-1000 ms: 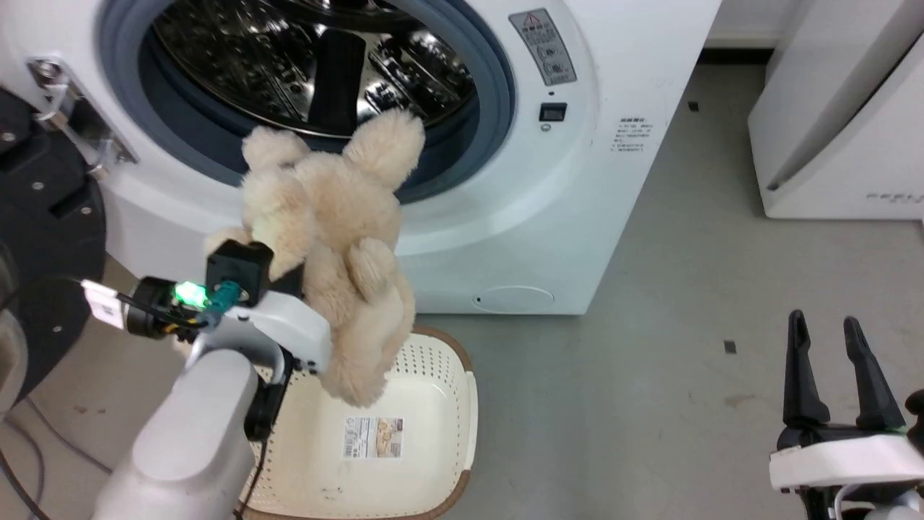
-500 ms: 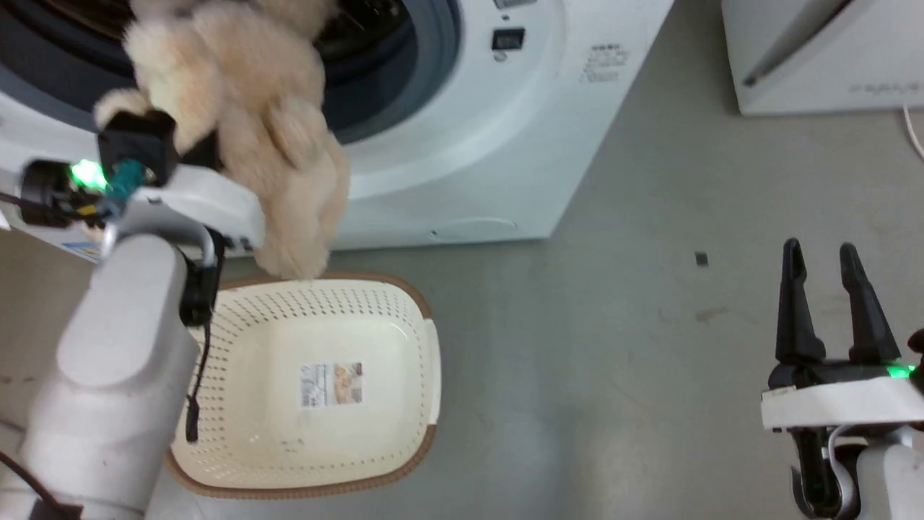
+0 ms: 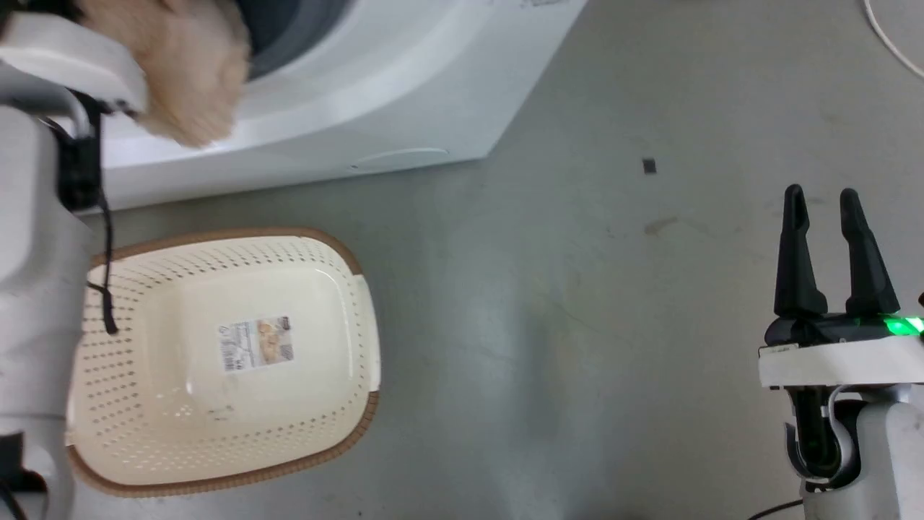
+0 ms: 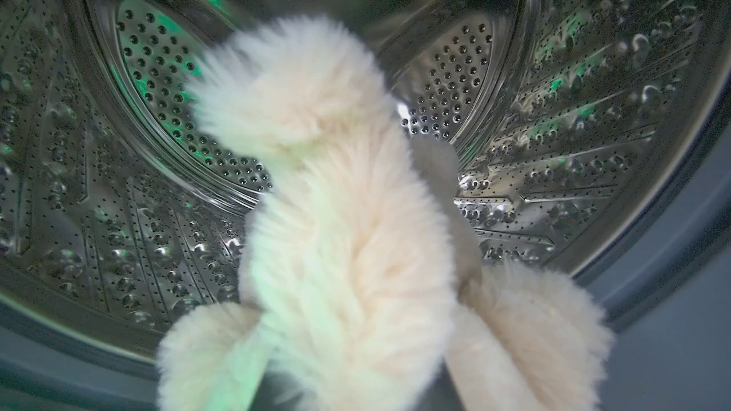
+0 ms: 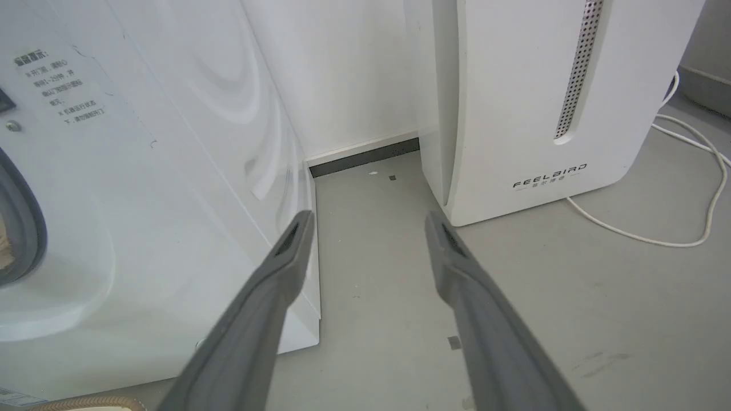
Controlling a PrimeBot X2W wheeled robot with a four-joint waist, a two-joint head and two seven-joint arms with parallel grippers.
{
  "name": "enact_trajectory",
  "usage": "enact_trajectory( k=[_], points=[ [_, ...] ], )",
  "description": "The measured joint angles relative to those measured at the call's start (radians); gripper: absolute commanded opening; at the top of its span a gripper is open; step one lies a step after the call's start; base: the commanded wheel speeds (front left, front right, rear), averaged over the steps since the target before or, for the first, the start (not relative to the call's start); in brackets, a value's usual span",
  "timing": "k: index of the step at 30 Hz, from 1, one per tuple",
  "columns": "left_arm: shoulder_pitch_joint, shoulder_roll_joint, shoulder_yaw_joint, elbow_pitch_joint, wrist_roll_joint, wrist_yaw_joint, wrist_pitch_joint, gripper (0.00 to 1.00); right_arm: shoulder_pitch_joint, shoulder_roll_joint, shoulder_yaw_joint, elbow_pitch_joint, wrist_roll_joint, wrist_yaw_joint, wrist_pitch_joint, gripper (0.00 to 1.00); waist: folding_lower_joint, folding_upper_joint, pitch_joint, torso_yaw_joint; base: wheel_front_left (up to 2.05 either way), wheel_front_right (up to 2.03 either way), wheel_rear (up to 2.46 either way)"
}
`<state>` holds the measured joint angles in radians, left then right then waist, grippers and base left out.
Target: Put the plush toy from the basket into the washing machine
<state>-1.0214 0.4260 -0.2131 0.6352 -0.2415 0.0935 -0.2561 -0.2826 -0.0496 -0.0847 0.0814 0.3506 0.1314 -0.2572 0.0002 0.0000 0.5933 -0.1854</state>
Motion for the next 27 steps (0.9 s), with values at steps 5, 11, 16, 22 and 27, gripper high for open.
enact_trajectory(
  k=[5, 11, 16, 22, 27],
  points=[
    [-0.083, 0.031, 0.031, 0.03, 0.009, -0.006, 0.0, 0.0, -0.013, 0.0, 0.01, -0.003, 0.021, 0.0, 0.0, 1.0, 0.0, 0.0, 0.054, -0.037, 0.0, 0.0, 0.0],
    [-0.201, 0.057, 0.053, 0.055, 0.017, -0.01, 0.0, 0.0, -0.019, 0.0, 0.027, -0.008, 0.039, 0.0, 0.0, 1.0, 0.0, 0.0, 0.108, -0.069, 0.0, 0.0, 0.0],
    [-0.29, 0.073, 0.062, 0.086, 0.03, -0.014, 0.0, 0.0, -0.043, 0.0, 0.036, -0.013, 0.047, 0.0, 0.0, 1.0, 0.0, 0.0, 0.143, -0.087, 0.0, 0.0, 0.0],
    [-0.349, 0.087, 0.066, 0.116, 0.048, -0.013, 0.0, 0.1, -0.05, 0.0, 0.039, -0.013, 0.053, 0.0, 0.0, 1.0, 0.0, 0.0, 0.166, -0.102, 0.0, 0.0, 0.0],
    [-0.353, 0.085, 0.067, 0.12, 0.058, -0.015, 0.0, 1.0, -0.052, 0.0, 0.039, -0.012, 0.054, 0.0, 0.0, 1.0, 0.0, 0.0, 0.17, -0.097, 0.0, 0.0, 0.0]
  ],
)
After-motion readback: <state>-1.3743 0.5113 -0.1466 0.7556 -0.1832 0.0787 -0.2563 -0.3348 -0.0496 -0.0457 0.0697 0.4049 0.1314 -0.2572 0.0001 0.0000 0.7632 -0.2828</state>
